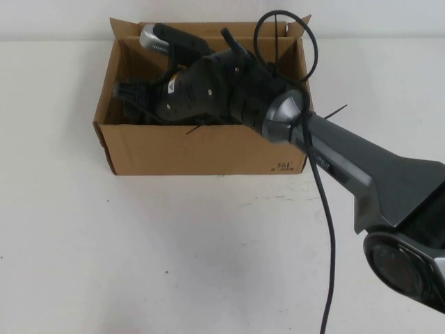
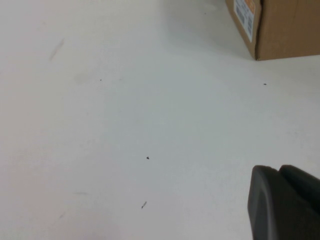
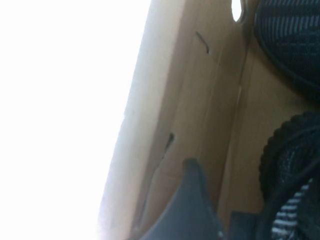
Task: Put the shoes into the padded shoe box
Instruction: Adjust the shoe
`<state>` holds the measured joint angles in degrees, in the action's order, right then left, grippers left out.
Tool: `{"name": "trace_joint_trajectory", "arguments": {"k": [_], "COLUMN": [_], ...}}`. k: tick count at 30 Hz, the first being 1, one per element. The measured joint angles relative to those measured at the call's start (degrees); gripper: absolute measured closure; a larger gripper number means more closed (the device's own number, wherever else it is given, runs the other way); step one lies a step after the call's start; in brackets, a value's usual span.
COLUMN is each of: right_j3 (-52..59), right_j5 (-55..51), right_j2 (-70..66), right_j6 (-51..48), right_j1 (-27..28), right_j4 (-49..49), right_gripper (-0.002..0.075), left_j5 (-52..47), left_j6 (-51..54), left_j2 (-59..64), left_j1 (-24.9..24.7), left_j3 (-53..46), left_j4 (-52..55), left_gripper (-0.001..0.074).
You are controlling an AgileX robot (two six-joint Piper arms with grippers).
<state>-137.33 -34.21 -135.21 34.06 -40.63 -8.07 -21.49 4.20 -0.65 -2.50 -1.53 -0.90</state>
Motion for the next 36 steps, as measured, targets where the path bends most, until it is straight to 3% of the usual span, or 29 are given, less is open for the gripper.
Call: {"name": "trace_joint_trajectory", "arguments": {"k": [9, 16, 24, 26, 32, 36], "right_j3": [0.0, 0.0, 0.0, 0.0, 0.0, 0.0], "right_j5": [1.19, 2.49, 3.35, 3.01, 1.55, -0.93], "right_j2": [-0.14, -1.63, -2.92, -2.92, -2.81, -1.93], "right_j6": [-0.35, 0.33, 0.33, 0.33, -2.81, -3.98], "right_j1": [0.31, 0.84, 0.84, 0.84, 0.84, 0.84], "right_j4": [0.84, 3.92, 4.14, 4.14, 3.69, 3.55], "right_gripper": [0.0212, 0.0339, 0.0356, 0.0416, 0.0709, 0.0728], "left_j5": [0.0, 0.0, 0.0, 0.0, 0.0, 0.0], "left_j6": [0.0, 0.0, 0.0, 0.0, 0.0, 0.0], "left_j2": [0.0, 0.0, 0.0, 0.0, 0.0, 0.0], "left_j1": [0.0, 0.0, 0.0, 0.0, 0.0, 0.0], "left_j3": [0.0, 0.0, 0.0, 0.0, 0.0, 0.0], "left_j4": [0.0, 0.0, 0.0, 0.0, 0.0, 0.0], "left_gripper": [0.0739, 0.0739, 0.0739, 0.0739, 0.0739, 0.0739]}}
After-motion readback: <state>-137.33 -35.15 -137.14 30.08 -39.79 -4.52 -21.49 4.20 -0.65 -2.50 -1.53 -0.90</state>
